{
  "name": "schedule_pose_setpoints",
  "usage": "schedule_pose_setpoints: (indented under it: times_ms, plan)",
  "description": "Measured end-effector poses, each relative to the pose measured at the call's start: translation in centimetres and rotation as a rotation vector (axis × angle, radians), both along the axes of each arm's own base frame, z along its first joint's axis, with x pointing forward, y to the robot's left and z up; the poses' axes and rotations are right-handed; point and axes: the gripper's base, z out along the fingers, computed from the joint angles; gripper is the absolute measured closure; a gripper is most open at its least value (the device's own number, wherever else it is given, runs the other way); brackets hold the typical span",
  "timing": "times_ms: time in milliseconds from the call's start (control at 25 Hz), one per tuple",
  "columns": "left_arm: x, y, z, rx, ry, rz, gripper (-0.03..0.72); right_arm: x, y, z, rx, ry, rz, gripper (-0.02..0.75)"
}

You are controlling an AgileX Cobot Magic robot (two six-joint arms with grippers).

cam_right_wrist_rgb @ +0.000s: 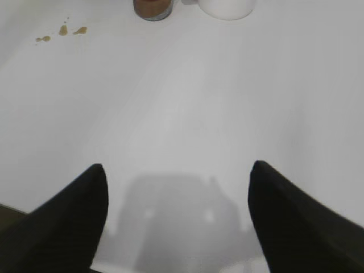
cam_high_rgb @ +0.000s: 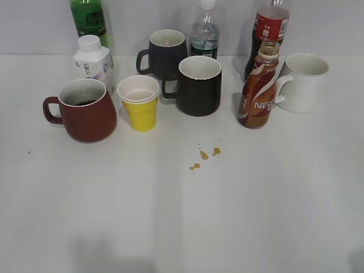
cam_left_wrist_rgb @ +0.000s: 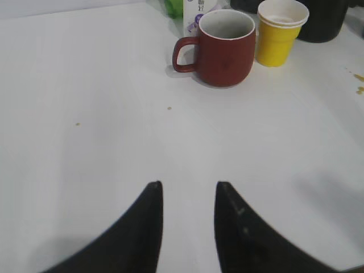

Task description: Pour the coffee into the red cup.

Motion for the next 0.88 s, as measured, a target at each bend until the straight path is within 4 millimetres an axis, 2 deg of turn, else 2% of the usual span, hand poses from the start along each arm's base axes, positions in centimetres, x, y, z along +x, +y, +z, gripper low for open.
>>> schedule_pose_setpoints:
  times_ms: [680,880]
  plan:
    - [0.07,-0.03,0.03,-0.003,-0.014,-0.002,0.447,-0.05,0.03,0.04,0.003,-0.012,0.002,0.164]
    - [-0.06,-0.04,0.02,-0.004,-0.022,0.040,0.447,-0.17,-0.10,0.05,0.006,-0.017,-0.171,0.164]
